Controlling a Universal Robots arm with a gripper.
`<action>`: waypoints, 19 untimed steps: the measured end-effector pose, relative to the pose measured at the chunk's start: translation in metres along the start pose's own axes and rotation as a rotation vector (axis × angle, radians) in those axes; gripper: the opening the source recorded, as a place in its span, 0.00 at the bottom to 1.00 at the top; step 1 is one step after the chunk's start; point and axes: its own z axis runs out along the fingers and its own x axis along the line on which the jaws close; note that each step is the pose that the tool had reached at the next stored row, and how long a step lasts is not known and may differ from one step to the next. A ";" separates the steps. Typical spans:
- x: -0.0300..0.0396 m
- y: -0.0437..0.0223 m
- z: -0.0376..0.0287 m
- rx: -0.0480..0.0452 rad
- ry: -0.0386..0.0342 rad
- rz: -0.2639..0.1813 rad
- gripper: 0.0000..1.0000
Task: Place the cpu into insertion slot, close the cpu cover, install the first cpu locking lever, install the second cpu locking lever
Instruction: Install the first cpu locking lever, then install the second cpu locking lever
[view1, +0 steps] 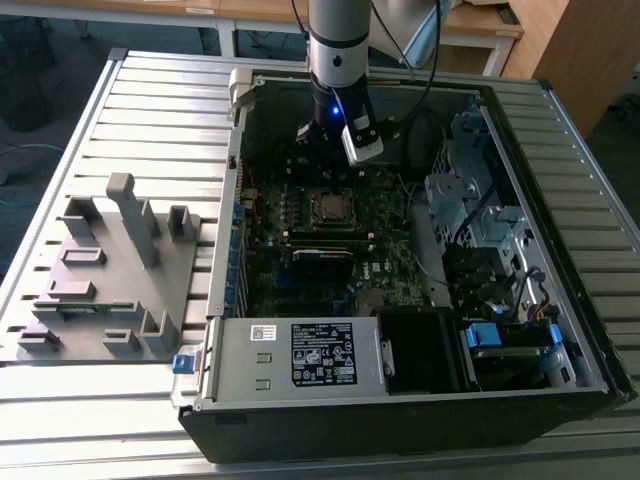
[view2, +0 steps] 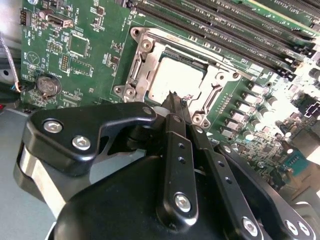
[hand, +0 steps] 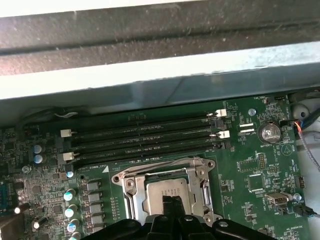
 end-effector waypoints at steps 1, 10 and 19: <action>0.0000 -0.0003 -0.0001 0.0001 0.0001 0.000 0.10; -0.0002 -0.0016 0.0000 -0.0018 0.0011 -0.026 0.10; -0.0003 -0.0017 -0.0005 -0.0036 0.0022 -0.050 0.10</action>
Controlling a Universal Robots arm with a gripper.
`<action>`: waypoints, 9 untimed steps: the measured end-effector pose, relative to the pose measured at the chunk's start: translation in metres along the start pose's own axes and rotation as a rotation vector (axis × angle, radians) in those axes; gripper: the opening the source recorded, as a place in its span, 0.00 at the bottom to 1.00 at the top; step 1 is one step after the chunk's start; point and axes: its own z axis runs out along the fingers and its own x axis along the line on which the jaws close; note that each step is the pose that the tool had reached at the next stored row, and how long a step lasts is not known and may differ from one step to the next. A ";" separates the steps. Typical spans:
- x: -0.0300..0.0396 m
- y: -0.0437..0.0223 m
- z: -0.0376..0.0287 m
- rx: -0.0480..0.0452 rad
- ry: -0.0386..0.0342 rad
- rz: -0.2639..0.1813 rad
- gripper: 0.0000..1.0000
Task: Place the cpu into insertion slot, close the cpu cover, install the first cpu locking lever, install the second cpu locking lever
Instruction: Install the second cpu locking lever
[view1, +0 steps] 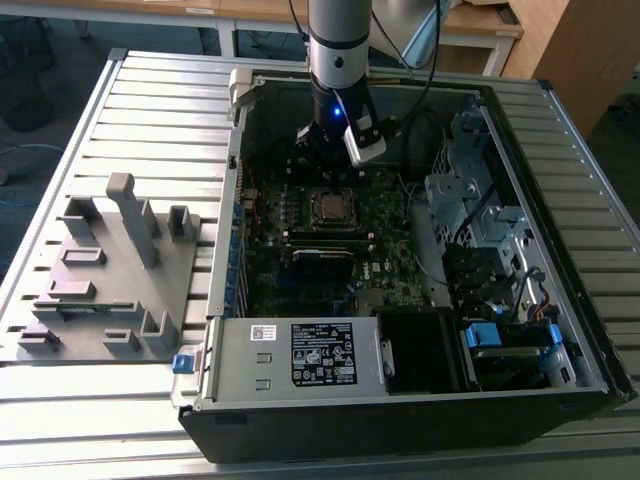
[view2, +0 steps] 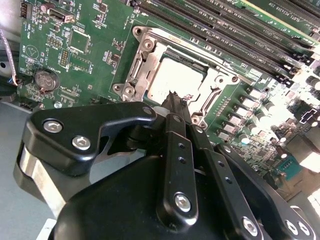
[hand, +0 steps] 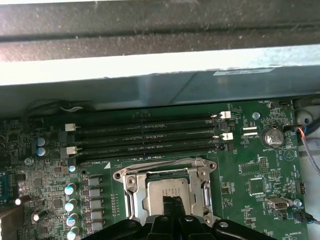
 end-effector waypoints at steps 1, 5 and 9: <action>0.0000 0.0000 -0.0004 0.0001 0.0000 0.000 0.10; -0.0006 0.0003 -0.0063 -0.0001 -0.0001 0.000 0.10; -0.0006 0.0003 -0.0070 0.0002 0.0001 0.000 0.10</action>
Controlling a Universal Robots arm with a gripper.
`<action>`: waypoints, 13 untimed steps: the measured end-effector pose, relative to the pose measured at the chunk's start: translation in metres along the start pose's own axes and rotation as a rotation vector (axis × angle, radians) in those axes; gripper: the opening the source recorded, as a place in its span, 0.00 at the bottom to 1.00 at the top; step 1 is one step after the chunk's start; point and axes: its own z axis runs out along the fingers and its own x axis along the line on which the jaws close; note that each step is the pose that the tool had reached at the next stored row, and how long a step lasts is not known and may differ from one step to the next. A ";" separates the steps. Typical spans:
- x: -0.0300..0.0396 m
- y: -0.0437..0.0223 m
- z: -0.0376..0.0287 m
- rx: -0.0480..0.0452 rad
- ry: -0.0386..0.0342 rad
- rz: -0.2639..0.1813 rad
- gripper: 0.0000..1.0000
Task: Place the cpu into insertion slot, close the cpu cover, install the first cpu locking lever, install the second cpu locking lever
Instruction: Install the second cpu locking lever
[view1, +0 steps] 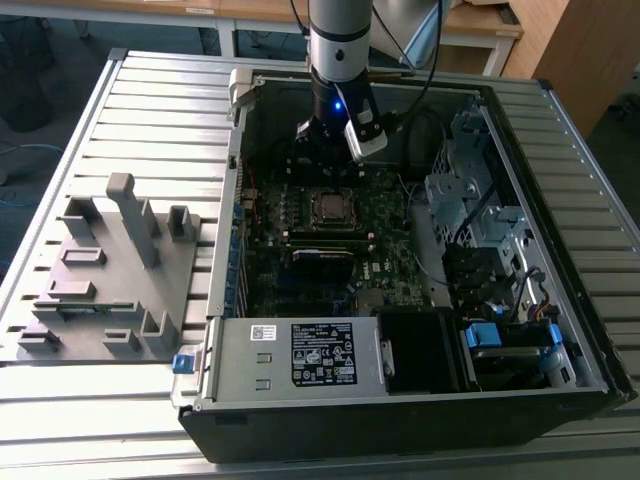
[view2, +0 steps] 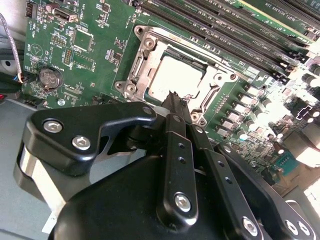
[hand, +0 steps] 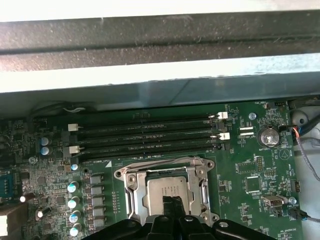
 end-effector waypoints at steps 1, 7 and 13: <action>0.0000 0.0000 -0.0004 0.0000 0.0000 0.000 0.10; -0.0003 0.0002 -0.0032 -0.0004 -0.0002 0.000 0.10; -0.0003 0.0002 -0.0039 -0.0004 -0.0002 0.000 0.10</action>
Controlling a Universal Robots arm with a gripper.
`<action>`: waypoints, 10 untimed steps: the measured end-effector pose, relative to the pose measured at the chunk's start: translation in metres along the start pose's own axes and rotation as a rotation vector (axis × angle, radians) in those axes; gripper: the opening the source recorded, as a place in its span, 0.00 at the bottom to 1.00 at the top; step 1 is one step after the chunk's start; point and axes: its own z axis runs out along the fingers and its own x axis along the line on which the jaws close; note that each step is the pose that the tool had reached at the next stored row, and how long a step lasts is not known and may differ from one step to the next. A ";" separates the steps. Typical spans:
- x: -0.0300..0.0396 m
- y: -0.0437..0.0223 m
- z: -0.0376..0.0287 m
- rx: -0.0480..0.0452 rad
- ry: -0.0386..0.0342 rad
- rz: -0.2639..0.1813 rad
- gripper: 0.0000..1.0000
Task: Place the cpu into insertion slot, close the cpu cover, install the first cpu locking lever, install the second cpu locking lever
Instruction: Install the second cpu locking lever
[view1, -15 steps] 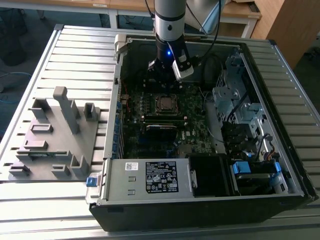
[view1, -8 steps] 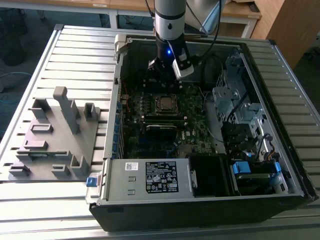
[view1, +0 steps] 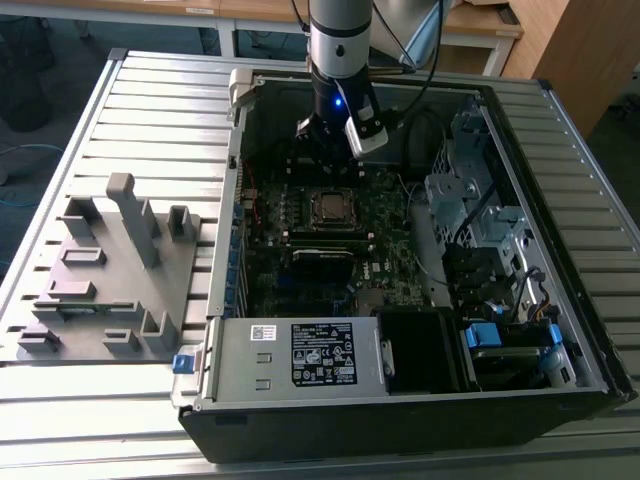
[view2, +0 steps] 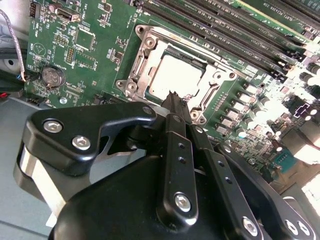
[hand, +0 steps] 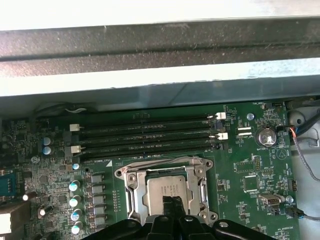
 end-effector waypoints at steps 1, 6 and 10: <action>0.0000 0.0000 0.0000 0.0002 0.0000 0.000 0.10; -0.0001 0.0000 0.0000 0.0282 -0.0028 -0.002 0.10; -0.0001 -0.0003 -0.0001 0.0286 -0.0028 -0.002 0.10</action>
